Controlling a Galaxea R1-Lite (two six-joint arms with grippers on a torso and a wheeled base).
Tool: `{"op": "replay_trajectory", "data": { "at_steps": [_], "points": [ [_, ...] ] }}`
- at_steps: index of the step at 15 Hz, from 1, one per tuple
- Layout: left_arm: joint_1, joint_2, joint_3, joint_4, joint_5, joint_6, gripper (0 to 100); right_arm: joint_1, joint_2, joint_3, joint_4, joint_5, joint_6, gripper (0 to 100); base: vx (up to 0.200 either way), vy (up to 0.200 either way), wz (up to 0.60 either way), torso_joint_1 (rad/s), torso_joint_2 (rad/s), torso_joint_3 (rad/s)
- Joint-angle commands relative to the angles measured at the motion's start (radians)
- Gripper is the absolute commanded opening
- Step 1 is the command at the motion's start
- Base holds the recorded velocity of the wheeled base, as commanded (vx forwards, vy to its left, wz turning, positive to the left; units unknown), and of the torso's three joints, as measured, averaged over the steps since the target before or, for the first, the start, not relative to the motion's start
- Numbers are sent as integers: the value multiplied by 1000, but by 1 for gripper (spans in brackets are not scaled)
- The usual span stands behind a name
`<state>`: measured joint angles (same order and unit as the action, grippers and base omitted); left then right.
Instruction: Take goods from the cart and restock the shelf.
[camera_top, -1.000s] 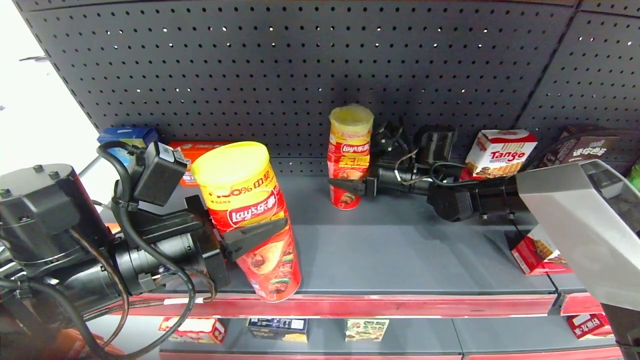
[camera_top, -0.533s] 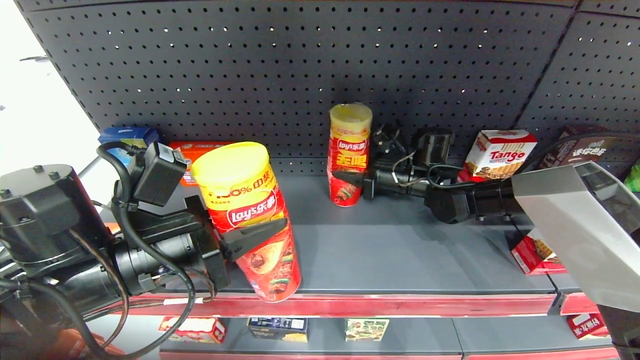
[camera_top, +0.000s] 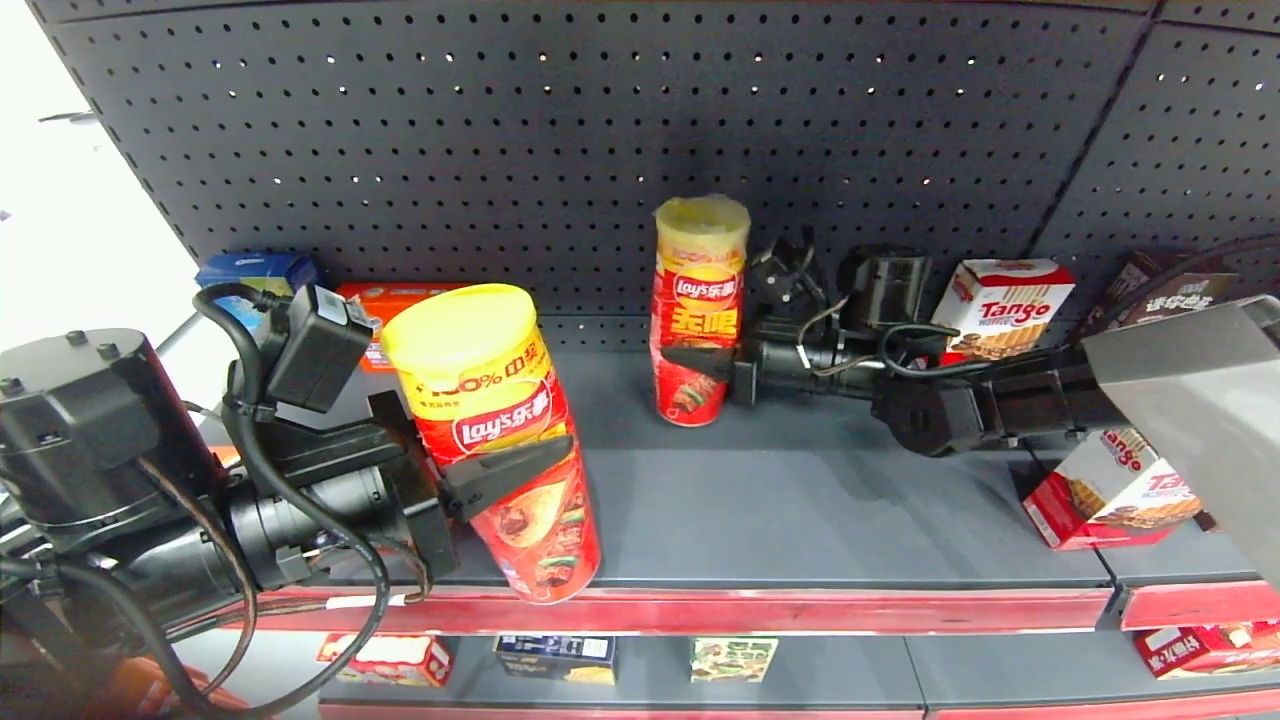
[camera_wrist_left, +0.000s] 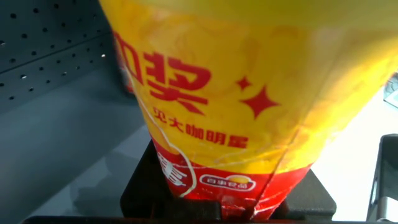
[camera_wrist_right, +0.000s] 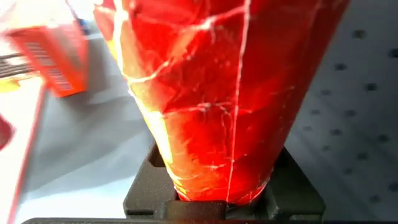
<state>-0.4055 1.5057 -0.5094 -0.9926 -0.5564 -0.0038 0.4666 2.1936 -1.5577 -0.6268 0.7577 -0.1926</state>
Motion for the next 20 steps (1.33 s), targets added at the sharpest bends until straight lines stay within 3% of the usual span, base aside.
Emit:
{"op": "replay_trajectory", "data": {
  "at_steps": [1,4,8,14,20],
  "points": [
    [5,-1,0,0,0,-1,0,27,-166,188,-62,-1,-1,0,0,0,0,0,0,0],
    [8,1,0,0,0,-1,0,52,-279,419,-180,-41,-2,0,0,0,0,0,0,0],
    [8,4,0,0,1,-1,0,90,-350,625,-284,-47,-1,0,0,0,0,0,0,0],
    [7,7,2,0,1,1,0,101,-321,794,-433,-81,-2,0,0,0,0,0,0,0],
    [7,13,2,0,1,1,0,76,-259,826,-510,-74,-5,0,0,0,0,0,0,0]
  ]
}}
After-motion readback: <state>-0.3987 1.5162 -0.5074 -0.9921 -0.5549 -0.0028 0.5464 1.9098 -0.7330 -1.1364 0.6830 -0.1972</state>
